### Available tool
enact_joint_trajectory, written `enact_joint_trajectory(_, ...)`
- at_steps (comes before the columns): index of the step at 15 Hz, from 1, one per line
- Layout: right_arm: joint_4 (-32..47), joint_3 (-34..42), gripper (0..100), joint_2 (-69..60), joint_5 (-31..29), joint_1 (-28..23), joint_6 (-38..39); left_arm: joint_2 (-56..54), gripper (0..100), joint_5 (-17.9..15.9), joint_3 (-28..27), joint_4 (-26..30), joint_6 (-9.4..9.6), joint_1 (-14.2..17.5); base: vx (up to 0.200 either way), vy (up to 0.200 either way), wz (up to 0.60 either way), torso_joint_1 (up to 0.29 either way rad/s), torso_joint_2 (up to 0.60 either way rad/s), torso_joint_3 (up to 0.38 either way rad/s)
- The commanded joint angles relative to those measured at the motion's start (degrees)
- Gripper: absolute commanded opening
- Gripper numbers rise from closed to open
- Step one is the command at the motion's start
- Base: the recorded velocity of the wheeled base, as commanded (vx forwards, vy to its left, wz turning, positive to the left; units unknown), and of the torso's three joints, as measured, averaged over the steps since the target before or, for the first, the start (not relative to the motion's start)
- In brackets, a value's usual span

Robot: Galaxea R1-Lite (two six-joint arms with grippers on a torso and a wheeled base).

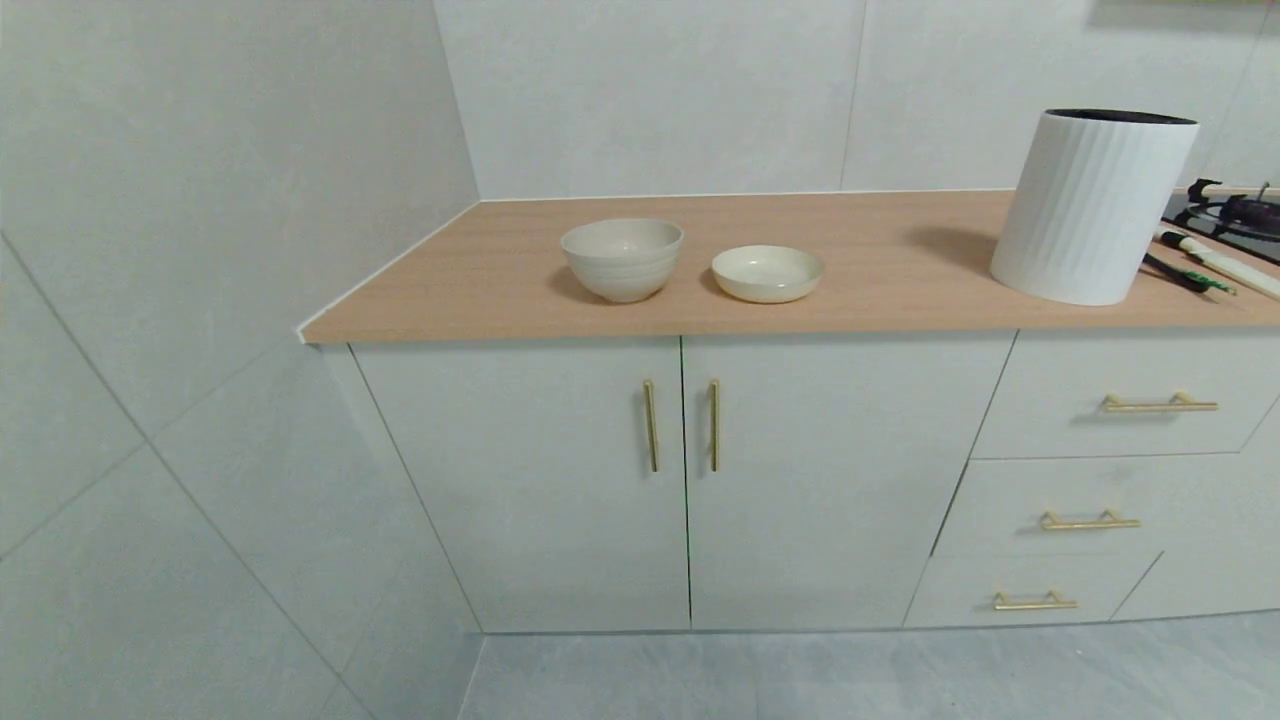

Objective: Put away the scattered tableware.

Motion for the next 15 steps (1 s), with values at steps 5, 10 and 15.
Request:
enact_joint_trajectory(5,0.0,0.0,100,0.0,0.0,0.0,0.0,0.0,100,0.0,0.0,0.0,-0.03,0.0,0.000,0.000,0.00,-0.153,0.46,0.310)
enact_joint_trajectory(10,0.0,0.0,100,0.0,0.0,0.0,0.0,0.0,100,0.0,0.0,0.0,-0.03,0.0,0.000,0.000,0.00,-0.078,0.34,0.265)
enact_joint_trajectory(15,0.0,0.0,100,0.0,0.0,0.0,0.0,0.0,100,0.0,0.0,0.0,-0.03,0.0,0.000,0.000,0.00,-0.007,0.03,0.016)
